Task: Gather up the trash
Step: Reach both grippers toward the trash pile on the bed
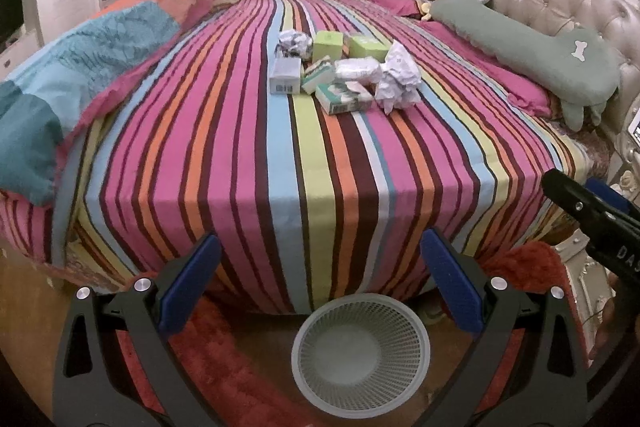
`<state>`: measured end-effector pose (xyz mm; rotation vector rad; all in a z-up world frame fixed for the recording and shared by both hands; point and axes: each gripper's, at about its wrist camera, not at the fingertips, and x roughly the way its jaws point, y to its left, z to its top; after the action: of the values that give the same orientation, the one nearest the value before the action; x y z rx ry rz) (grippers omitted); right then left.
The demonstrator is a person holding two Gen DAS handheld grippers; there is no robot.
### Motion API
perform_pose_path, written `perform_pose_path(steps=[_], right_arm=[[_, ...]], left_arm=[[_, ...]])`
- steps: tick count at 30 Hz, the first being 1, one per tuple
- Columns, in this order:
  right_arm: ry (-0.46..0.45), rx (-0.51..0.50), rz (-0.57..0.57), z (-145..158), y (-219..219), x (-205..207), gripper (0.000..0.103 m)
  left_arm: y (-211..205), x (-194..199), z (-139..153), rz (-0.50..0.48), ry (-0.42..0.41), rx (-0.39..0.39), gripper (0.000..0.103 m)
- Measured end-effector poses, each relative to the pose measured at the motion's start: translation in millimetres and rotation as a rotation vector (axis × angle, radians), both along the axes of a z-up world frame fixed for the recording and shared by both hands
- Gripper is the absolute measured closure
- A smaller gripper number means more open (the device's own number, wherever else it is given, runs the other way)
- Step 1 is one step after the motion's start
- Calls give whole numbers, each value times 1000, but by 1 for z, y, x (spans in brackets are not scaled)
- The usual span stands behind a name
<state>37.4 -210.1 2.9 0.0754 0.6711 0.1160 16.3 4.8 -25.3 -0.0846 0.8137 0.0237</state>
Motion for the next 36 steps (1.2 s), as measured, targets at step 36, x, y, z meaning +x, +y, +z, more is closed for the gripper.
perform_pose_path(steps=[36], right_arm=[[69,34,123,-14,13,118,8]], left_arm=[[50,141,-23,86,81,-72,6]])
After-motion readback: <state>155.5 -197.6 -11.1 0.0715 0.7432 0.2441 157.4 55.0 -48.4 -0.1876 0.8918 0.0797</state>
